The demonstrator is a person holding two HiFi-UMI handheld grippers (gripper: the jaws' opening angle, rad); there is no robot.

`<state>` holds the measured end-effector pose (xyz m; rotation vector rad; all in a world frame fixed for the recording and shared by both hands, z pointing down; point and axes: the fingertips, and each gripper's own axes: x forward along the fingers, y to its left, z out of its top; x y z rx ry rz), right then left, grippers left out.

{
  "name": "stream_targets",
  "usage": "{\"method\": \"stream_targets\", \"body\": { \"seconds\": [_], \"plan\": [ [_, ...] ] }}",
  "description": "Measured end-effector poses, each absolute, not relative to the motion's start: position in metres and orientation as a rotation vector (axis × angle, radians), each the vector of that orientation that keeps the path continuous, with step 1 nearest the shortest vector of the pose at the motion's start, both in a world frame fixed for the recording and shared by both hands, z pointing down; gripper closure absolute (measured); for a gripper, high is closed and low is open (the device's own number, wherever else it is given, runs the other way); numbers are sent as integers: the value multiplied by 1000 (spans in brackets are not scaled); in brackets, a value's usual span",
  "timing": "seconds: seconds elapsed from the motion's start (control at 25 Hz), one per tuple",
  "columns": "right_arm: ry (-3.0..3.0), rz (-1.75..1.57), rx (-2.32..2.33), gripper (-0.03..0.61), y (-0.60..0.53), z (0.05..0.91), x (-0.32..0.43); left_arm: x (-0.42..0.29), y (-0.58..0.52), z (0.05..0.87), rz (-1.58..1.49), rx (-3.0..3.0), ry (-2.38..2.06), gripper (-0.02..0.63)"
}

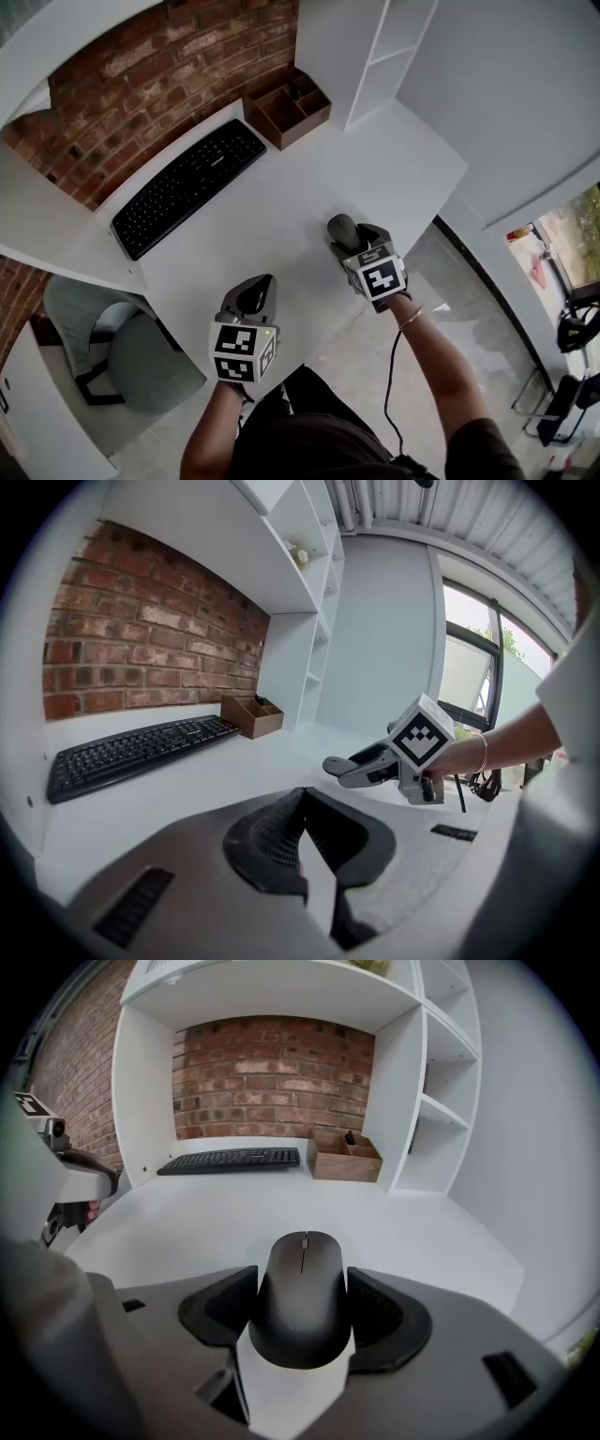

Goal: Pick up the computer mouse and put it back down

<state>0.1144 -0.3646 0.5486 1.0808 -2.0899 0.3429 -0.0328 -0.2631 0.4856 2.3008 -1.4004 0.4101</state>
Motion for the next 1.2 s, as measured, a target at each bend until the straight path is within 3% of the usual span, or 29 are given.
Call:
{"method": "stream_targets", "body": {
  "seconds": [1.2],
  "plan": [
    [-2133, 447, 923, 284, -393, 587, 117, -23, -282, 516, 422, 2202, -1383, 604]
  ]
}}
